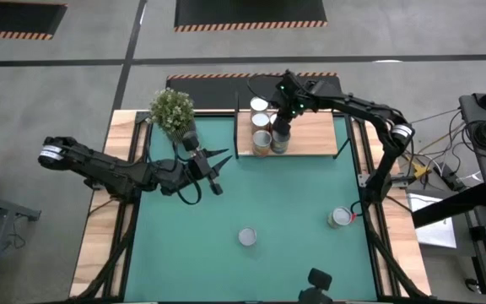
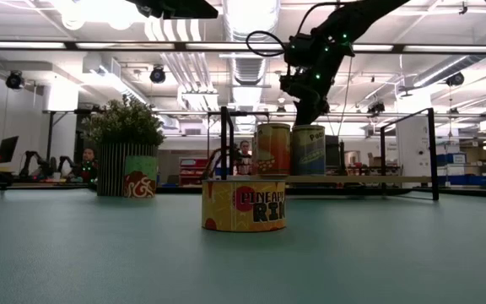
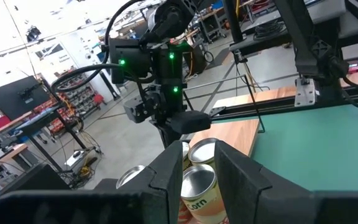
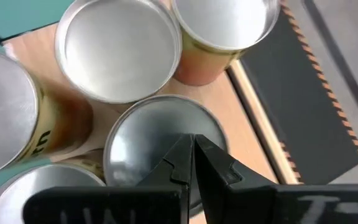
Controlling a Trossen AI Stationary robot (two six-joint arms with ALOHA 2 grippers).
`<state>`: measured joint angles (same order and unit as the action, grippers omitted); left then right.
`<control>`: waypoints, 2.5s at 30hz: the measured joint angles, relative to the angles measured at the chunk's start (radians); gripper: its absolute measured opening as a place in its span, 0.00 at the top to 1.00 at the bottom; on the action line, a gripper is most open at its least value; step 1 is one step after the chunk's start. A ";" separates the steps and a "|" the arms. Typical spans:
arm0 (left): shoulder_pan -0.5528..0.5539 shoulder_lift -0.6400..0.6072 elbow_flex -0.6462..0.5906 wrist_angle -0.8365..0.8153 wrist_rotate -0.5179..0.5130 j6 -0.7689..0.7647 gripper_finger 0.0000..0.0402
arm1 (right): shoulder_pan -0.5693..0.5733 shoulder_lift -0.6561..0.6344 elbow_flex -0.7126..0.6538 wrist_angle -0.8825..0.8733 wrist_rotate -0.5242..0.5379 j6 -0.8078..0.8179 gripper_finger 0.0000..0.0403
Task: Pick and place cans onto a shelf
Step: Adjust the orange cans, then put the green can on the shelf
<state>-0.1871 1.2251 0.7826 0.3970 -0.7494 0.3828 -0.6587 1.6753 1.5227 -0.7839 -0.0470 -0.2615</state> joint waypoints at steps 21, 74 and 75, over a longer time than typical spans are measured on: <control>0.000 0.000 0.000 -0.001 0.000 0.000 0.81 | 0.012 0.004 -0.004 0.002 0.022 0.001 0.98; -0.003 0.000 0.000 -0.012 -0.002 -0.003 0.81 | 0.051 -0.073 0.007 0.020 0.066 -0.018 0.98; -0.003 0.000 0.001 -0.019 -0.002 -0.003 0.81 | 0.066 -0.093 0.006 0.022 0.066 -0.018 0.98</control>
<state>-0.1902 1.2247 0.7834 0.3782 -0.7509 0.3794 -0.5931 1.5825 1.5286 -0.7623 0.0189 -0.2792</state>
